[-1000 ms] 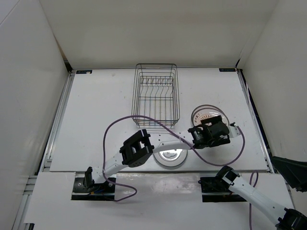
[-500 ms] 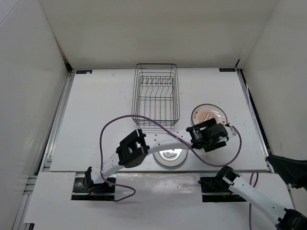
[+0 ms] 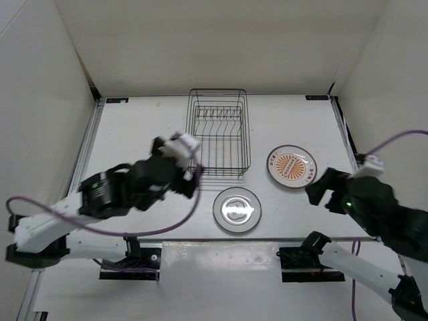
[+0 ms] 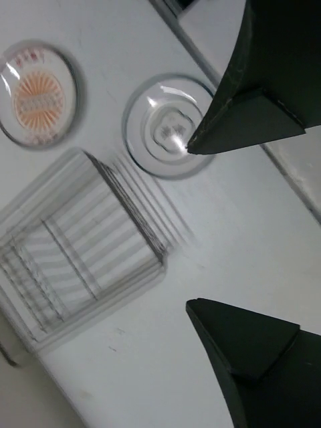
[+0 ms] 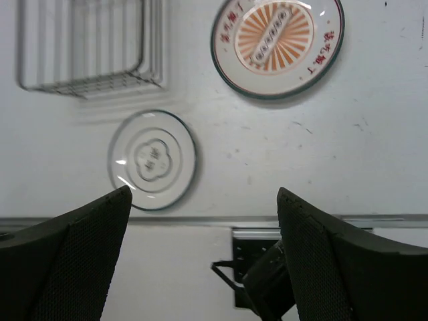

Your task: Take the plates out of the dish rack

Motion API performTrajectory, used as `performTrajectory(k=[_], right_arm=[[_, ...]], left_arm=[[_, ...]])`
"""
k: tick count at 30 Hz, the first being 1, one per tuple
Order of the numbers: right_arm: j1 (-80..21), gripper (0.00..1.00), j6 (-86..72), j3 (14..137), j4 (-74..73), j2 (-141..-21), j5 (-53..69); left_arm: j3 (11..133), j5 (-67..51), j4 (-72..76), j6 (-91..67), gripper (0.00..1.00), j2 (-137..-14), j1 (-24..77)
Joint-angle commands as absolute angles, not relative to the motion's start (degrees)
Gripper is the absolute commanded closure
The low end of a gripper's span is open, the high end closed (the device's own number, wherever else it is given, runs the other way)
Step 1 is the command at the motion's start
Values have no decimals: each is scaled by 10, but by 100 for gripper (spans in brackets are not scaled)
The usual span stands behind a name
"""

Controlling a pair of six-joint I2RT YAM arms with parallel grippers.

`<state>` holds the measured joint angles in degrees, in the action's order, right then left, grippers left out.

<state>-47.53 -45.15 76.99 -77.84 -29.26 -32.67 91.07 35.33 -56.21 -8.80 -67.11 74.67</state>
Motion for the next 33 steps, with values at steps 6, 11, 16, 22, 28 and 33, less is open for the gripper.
performTrajectory(k=[6, 11, 16, 22, 28, 33], right_arm=[[-477, 10, -340, 710, -717, -412, -209], [-477, 10, -337, 659, -663, -383, -191], [-478, 10, -328, 631, -649, -356, -202], [-477, 10, -316, 628, -664, -353, -244], [-477, 10, -309, 628, -675, -352, -265], [-478, 10, -300, 637, -691, -364, -275]], left_arm=[[646, 553, -784, -324, 0, -332, 710], [585, 578, -838, -377, 0, -243, 709], [500, 563, -785, -345, 0, -177, 710], [455, 520, -751, -299, 0, -178, 709], [425, 517, -708, -236, 0, -170, 709], [425, 520, -706, -235, 0, -166, 709]])
